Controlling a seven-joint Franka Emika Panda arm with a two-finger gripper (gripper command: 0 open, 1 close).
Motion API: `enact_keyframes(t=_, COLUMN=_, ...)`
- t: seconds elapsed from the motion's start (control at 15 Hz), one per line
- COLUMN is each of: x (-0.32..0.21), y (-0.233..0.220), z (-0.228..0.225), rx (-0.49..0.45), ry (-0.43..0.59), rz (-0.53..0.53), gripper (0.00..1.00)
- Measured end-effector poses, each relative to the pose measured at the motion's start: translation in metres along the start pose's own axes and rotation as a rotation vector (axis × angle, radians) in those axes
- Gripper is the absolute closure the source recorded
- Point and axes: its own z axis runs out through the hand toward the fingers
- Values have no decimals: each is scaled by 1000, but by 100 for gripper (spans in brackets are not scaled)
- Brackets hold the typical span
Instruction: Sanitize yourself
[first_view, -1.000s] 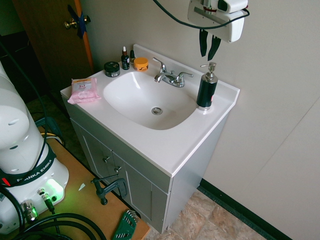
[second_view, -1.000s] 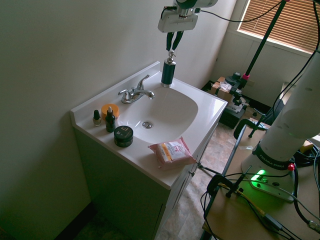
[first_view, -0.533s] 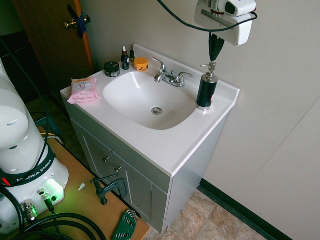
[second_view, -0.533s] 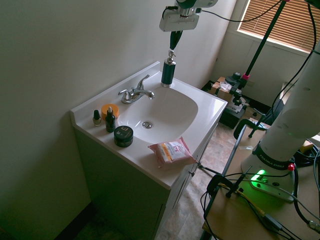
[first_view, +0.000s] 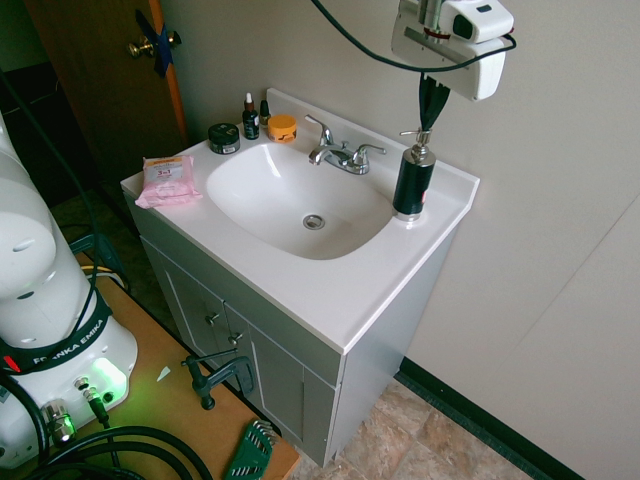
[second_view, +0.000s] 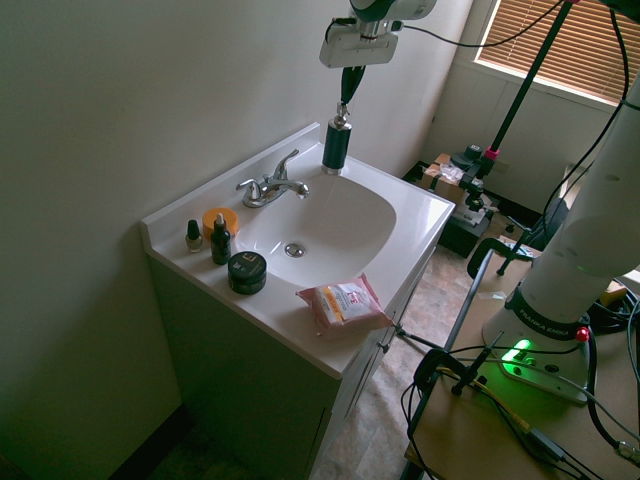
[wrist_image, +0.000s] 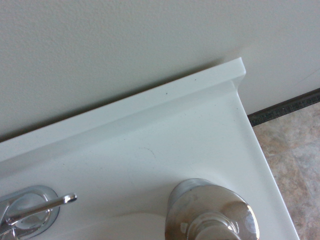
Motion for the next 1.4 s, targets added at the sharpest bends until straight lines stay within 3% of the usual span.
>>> enact_keyframes(t=0.47, x=1, y=-1, z=2, rx=2, ry=3, rz=0, gripper=100)
enact_keyframes(t=0.67, x=-6, y=-7, z=-20, rx=29, ry=12, rz=-23, gripper=100)
enact_keyframes(t=0.73, x=-14, y=-13, z=-30, rx=41, ry=14, rz=-42, gripper=0)
enact_keyframes(t=1.0, x=-68, y=-28, z=-60, rx=59, ry=0, rz=-143, gripper=0)
enact_keyframes(t=1.4, x=-129, y=-11, z=-43, rx=8, ry=-34, rz=-240, gripper=0)
